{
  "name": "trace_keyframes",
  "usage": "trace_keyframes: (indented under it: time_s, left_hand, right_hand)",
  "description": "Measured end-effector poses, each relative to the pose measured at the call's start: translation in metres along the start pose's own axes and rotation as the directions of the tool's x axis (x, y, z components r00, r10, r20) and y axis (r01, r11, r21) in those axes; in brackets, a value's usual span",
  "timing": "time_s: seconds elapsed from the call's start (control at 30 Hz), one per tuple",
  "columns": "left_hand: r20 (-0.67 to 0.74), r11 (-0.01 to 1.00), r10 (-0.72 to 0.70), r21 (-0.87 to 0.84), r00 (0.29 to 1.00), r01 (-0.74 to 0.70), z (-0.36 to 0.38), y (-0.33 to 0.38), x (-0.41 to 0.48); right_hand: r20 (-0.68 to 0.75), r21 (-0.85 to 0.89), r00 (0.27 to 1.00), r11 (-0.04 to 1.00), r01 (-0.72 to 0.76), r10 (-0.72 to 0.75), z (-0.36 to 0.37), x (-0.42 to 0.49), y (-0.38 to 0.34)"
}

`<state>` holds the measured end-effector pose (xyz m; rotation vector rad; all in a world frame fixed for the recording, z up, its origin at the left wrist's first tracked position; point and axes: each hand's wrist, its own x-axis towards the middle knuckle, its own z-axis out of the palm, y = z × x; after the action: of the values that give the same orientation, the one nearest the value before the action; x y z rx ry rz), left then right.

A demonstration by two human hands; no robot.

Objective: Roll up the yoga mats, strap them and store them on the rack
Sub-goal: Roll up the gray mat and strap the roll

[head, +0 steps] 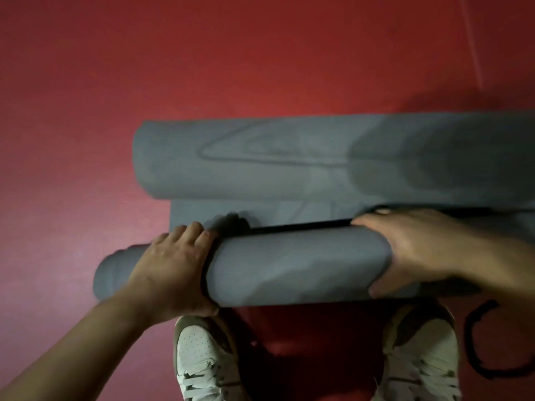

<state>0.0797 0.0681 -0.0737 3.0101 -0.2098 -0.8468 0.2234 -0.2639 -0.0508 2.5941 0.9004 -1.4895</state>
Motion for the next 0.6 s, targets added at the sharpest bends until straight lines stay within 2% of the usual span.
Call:
trace_keyframes:
  time_s: [0.07,0.13,0.27,0.37,0.5,0.6]
  left_hand:
    - [0.013,0.999,0.025,-0.04,1.0,-0.025,0.006,0.0,-0.005]
    - [0.031,0.995,0.031,-0.093,0.999,-0.028,0.005,-0.001,-0.004]
    - [0.103,0.957,0.01,-0.29,0.995,0.021,-0.002,-0.009,0.001]
    - [0.024,0.932,0.007,-0.362,1.0,0.002,-0.009,-0.017,0.003]
    - [0.08,0.91,-0.013,-0.411,0.997,0.045,-0.017,-0.023,0.011]
    - [0.032,0.869,-0.066,-0.49,0.997,0.073,-0.018,-0.027,0.015]
  right_hand:
    - [0.07,0.103,0.997,0.994,-0.022,0.015,0.007,-0.002,-0.002]
    - [0.056,0.123,0.998,0.992,-0.034,0.027,0.009,-0.001,0.001]
    - [-0.083,0.091,0.996,0.996,-0.013,0.02,0.004,0.002,0.007]
    - [-0.126,0.1,0.99,0.994,-0.05,0.063,-0.001,0.006,0.012]
    - [-0.216,0.161,0.972,0.985,-0.056,0.091,-0.009,0.013,0.021]
    - [-0.292,0.155,0.953,0.987,-0.042,0.086,-0.012,0.016,0.025]
